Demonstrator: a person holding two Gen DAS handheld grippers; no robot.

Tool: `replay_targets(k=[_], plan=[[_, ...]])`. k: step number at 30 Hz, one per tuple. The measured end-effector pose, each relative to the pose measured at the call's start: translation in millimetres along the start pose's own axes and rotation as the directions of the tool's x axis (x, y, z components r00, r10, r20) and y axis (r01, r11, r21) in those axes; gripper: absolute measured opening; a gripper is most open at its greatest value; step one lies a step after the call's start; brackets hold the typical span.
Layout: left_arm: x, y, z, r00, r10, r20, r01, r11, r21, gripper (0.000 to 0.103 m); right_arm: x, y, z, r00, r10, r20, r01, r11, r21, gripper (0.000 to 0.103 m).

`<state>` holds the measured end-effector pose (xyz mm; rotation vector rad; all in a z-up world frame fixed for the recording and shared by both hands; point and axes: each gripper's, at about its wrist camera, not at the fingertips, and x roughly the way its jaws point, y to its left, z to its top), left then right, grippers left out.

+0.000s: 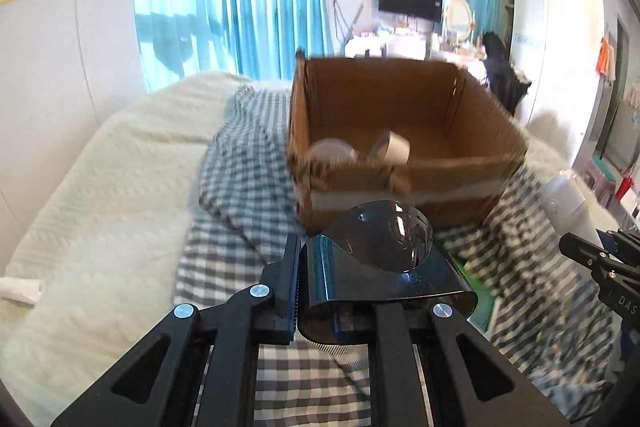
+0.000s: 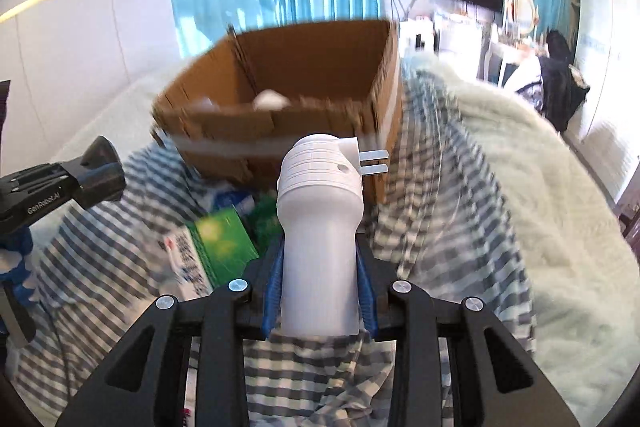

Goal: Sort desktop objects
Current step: 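Carry the tape dispenser and white bottle over the cardboard box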

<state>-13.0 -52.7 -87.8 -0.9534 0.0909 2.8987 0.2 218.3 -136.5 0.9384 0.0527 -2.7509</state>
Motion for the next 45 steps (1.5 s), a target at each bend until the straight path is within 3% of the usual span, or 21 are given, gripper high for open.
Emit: replay_targets(k=[5, 12, 22, 35, 45], plan=[[-23, -2, 23, 0.997, -0.02, 0.076, 0.02, 1.0, -0.006, 0.012, -33, 11, 18, 0.995, 0.005, 0.103, -0.004, 1.0, -0.011, 0.031], [-46, -13, 58, 0.981, -0.06, 0.183, 0.062, 0.998, -0.002, 0.012, -70, 27, 56, 0.97, 0.036, 0.239, -0.035, 0.999, -0.009, 0.032], [-49, -20, 102, 0.959, -0.081, 0.271, 0.079, 0.997, 0.018, 0.012, -81, 41, 103, 0.935, 0.055, 0.35, -0.051, 0.999, -0.019, 0.031], [-13, -27, 130, 0.952, -0.089, 0.294, 0.079, 0.996, 0.048, 0.012, -48, 41, 136, 0.922, 0.049, 0.384, -0.047, 0.999, -0.015, 0.031], [41, -35, 138, 0.961, -0.096, 0.26, 0.08, 0.994, 0.071, 0.012, 2, 33, 152, 0.934, 0.054, 0.354, -0.052, 0.999, -0.016, 0.032]])
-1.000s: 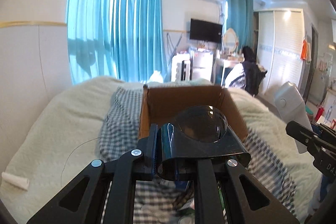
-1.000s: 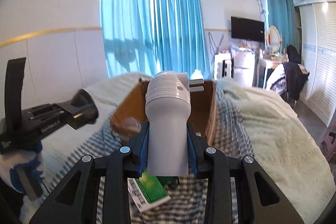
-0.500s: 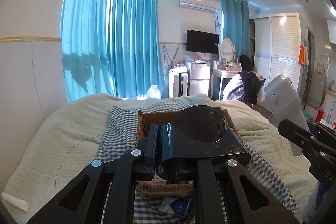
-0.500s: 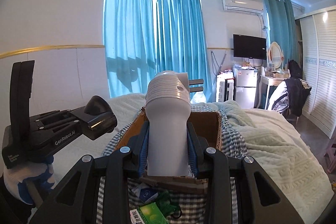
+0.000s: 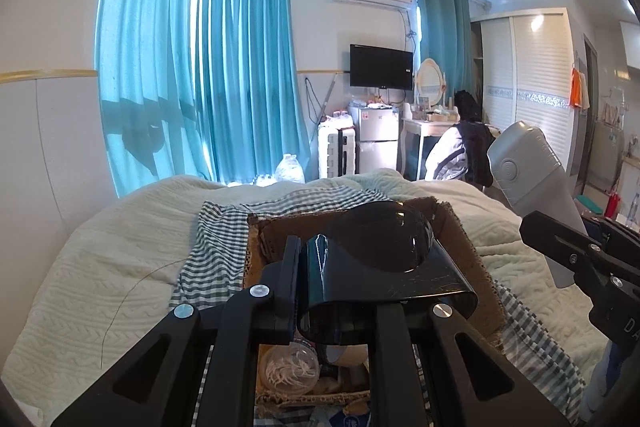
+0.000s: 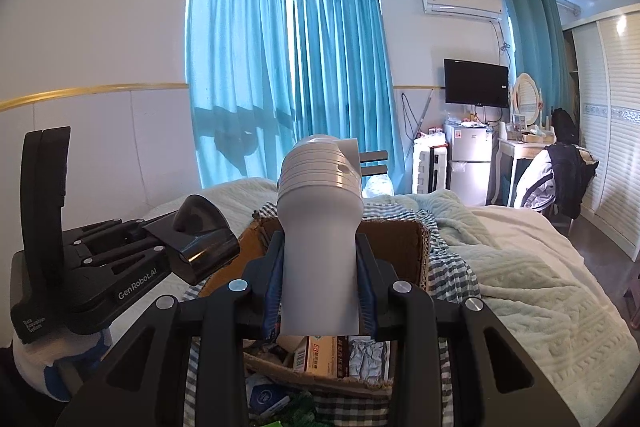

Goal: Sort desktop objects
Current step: 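Carry the tape dispenser and white bottle over the cardboard box, then open both grippers to drop the dispenser and bottle into the box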

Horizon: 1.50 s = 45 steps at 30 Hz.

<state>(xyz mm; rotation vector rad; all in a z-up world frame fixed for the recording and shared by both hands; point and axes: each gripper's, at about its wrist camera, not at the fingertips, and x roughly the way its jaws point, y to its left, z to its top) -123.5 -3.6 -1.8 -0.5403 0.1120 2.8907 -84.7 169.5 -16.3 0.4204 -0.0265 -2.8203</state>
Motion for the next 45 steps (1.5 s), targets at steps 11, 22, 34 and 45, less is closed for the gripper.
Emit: replay_targets(k=[11, 22, 34, 45], plan=[[72, -4, -20, 0.995, -0.002, -0.096, 0.003, 1.0, 0.008, 0.012, 71, -30, -21, 0.996, -0.011, -0.089, 0.013, 1.0, 0.022, 0.032], [126, -1, -43, 0.981, 0.001, -0.193, 0.001, 1.0, 0.011, 0.012, 129, -50, -54, 0.98, -0.022, -0.2, 0.026, 0.999, 0.019, 0.032], [110, 2, -36, 0.984, 0.019, -0.176, -0.02, 1.0, -0.004, 0.057, 129, -53, -57, 0.979, -0.057, -0.196, 0.062, 0.998, 0.021, 0.034], [49, 8, -1, 0.995, 0.039, -0.087, -0.042, 0.999, -0.033, 0.082, 68, -33, -31, 0.991, -0.06, -0.118, 0.061, 0.998, 0.008, 0.046]])
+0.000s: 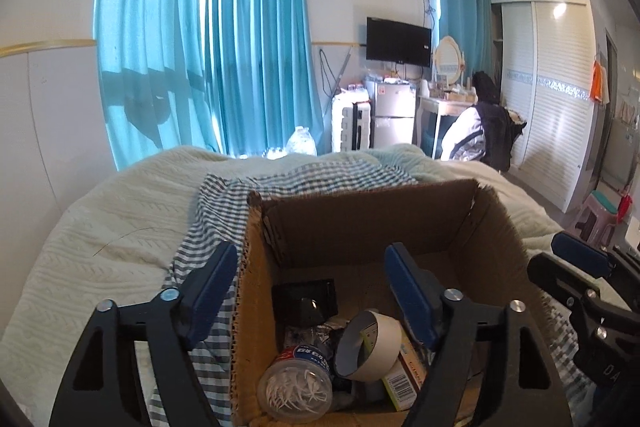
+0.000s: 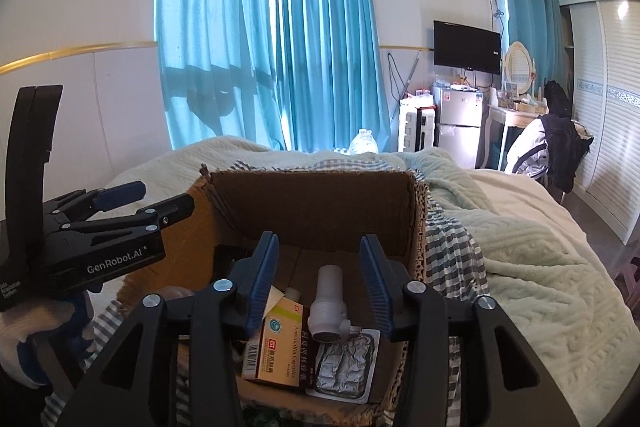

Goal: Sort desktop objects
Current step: 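Open both grippers to drop the dispenser and bottle into the box, then move both grippers back to the remaining items beside the box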

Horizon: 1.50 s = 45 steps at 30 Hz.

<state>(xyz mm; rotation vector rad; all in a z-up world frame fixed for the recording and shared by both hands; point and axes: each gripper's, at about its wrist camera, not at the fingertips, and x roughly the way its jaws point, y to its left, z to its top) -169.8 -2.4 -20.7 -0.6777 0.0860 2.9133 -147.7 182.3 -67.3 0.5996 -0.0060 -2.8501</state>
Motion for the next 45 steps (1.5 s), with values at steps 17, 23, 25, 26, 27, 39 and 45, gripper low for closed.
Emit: replay_targets(k=[17, 23, 25, 26, 27, 39, 45], plan=[[-111, 18, 17, 0.99, 0.055, 0.131, -0.047, 0.997, -0.066, 0.103, -106, 17, 16, 0.996, 0.01, 0.091, -0.011, 1.0, 0.005, 0.074], [-139, 19, 8, 0.987, 0.064, 0.147, -0.052, 0.995, -0.088, 0.103, -139, 21, 9, 0.993, 0.03, 0.116, -0.032, 0.999, 0.016, 0.092], [-147, 18, 3, 0.985, 0.076, 0.152, -0.062, 0.994, -0.094, 0.103, -148, 22, 5, 0.992, 0.036, 0.119, -0.038, 0.999, 0.016, 0.096], [-150, 17, 1, 0.985, 0.081, 0.153, -0.067, 0.993, -0.097, 0.103, -150, 23, 3, 0.992, 0.038, 0.116, -0.04, 0.999, 0.015, 0.098], [-153, 17, -1, 0.985, 0.085, 0.15, -0.071, 0.992, -0.101, 0.103, -152, 24, 0, 0.993, 0.039, 0.115, -0.041, 0.999, 0.014, 0.098], [-168, 4, -44, 0.976, 0.176, 0.131, -0.167, 0.983, -0.077, 0.103, -159, 20, -37, 0.995, 0.083, 0.061, -0.081, 0.996, -0.026, 0.101], [-153, -3, -80, 0.994, 0.109, -0.002, -0.109, 0.992, -0.059, 0.103, -144, 18, -68, 0.994, 0.11, -0.017, -0.111, 0.99, -0.089, 0.101]])
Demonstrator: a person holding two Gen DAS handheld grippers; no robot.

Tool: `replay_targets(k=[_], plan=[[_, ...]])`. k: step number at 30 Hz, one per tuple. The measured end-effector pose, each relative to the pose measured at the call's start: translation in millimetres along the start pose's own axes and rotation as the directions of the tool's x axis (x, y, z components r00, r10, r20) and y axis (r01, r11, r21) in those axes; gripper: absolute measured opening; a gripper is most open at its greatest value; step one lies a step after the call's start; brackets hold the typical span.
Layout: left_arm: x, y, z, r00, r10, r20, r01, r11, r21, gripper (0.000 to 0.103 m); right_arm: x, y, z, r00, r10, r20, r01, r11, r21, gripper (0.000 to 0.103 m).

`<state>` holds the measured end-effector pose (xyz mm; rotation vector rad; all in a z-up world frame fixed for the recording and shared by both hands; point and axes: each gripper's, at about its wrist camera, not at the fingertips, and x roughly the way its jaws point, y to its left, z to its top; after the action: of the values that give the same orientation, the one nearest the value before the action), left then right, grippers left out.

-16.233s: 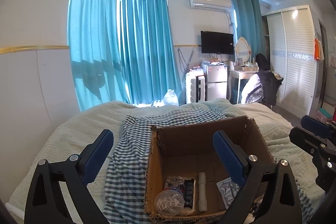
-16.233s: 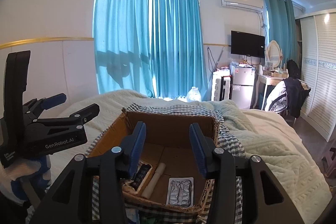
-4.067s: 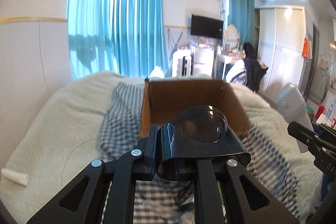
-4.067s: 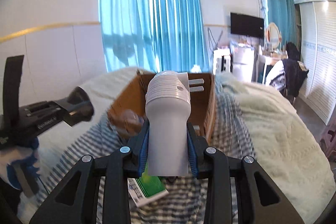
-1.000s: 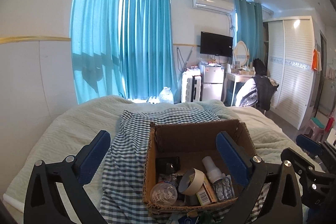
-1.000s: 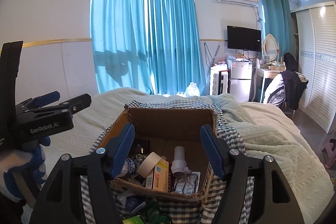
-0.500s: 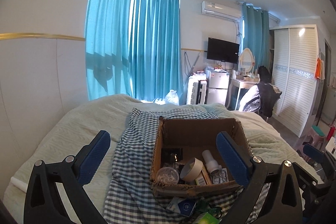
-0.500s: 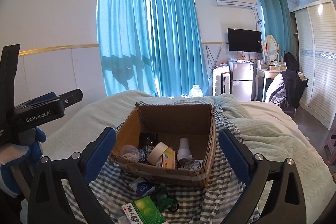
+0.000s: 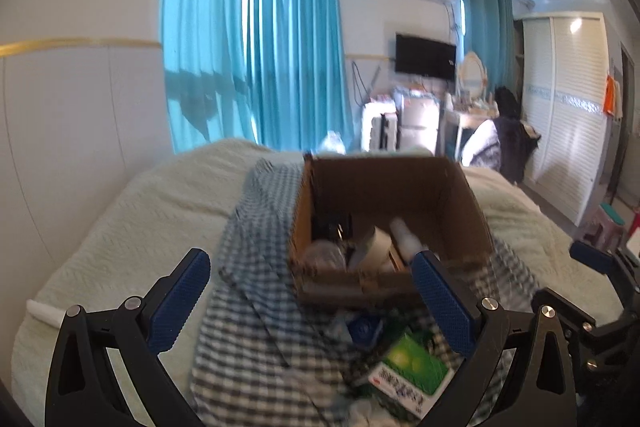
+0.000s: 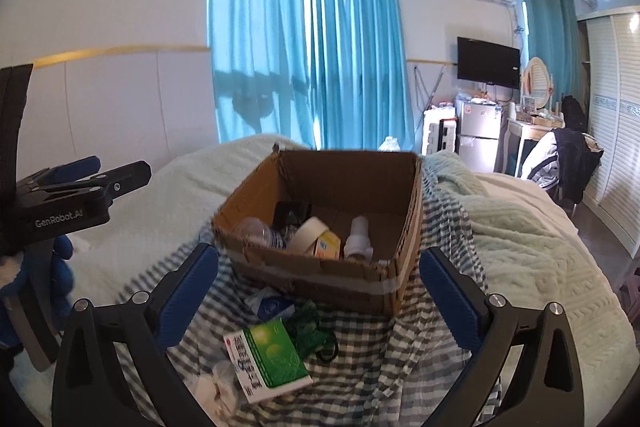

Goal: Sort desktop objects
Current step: 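Move both grippers back to the remaining items beside the box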

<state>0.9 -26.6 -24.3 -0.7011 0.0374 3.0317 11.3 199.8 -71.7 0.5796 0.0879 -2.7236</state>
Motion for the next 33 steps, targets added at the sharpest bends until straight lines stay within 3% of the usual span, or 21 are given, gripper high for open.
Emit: replay_targets(k=[6, 11, 20, 26, 29, 32, 33], plan=[[13, 1, -41, 0.995, -0.021, -0.101, 0.018, 0.999, -0.027, 0.103, 17, 0, -30, 0.997, 0.029, -0.073, -0.033, 0.998, -0.05, 0.101], [24, 1, -77, 0.981, -0.019, -0.196, 0.023, 1.0, 0.018, 0.103, 35, 3, -51, 0.991, 0.032, -0.129, -0.042, 0.996, -0.076, 0.101], [38, 0, -138, 0.918, -0.078, -0.388, 0.096, 0.995, 0.027, 0.102, 67, 10, -84, 0.958, 0.119, -0.26, -0.152, 0.982, -0.112, 0.101], [46, -23, -157, 0.884, -0.116, -0.453, 0.166, 0.984, 0.071, 0.101, 84, 9, -98, 0.928, 0.165, -0.333, -0.207, 0.974, -0.096, 0.101], [54, -32, -162, 0.87, -0.128, -0.475, 0.19, 0.978, 0.084, 0.095, 92, 10, -99, 0.915, 0.186, -0.359, -0.233, 0.968, -0.092, 0.101], [66, -37, -168, 0.853, -0.138, -0.503, 0.209, 0.974, 0.088, 0.081, 100, 15, -99, 0.9, 0.206, -0.385, -0.261, 0.96, -0.097, 0.101], [69, -39, -171, 0.843, -0.147, -0.517, 0.222, 0.971, 0.086, 0.071, 105, 17, -100, 0.894, 0.21, -0.397, -0.269, 0.958, -0.098, 0.101]])
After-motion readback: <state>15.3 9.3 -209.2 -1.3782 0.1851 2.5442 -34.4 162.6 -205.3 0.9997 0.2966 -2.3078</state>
